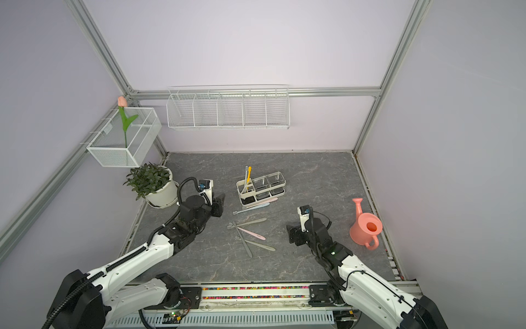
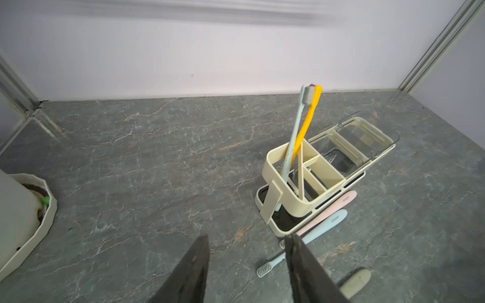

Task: Place the toothbrush into the toothbrush holder
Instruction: Place the toothbrush in the toothbrush holder, then pick up the toothbrush from the center of the board.

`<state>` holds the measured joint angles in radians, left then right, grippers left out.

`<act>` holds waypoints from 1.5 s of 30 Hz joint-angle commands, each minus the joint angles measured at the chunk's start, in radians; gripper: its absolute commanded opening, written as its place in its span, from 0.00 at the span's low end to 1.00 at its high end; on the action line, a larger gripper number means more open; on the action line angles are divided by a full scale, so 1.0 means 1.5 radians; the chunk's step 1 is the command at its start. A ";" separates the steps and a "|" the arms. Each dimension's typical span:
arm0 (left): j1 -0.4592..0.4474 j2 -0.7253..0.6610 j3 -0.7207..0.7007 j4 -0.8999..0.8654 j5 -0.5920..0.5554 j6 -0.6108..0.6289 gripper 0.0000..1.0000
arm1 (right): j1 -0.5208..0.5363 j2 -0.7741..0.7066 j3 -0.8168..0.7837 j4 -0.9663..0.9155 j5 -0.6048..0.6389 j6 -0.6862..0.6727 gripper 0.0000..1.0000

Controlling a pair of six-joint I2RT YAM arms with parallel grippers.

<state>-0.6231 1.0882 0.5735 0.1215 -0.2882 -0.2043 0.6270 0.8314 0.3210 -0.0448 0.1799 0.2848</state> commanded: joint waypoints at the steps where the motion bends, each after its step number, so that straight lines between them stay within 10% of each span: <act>1: -0.002 -0.018 -0.003 -0.019 -0.063 -0.063 0.53 | 0.010 0.054 0.057 -0.014 -0.039 -0.024 0.89; 19: 0.005 -0.050 -0.031 -0.028 -0.137 -0.100 0.61 | 0.078 0.438 0.367 -0.063 -0.113 -0.200 0.89; 26: 0.007 -0.055 -0.037 -0.027 -0.149 -0.113 0.61 | 0.137 0.462 0.384 -0.096 -0.121 -0.173 0.98; 45: 0.008 -0.023 -0.030 -0.028 -0.154 -0.114 0.62 | 0.308 0.554 0.419 -0.140 -0.041 -0.069 0.78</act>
<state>-0.6155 1.0458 0.5316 0.0837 -0.5007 -0.3481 1.0737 1.6413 0.9257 -0.2348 0.1059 0.1574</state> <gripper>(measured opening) 0.621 0.791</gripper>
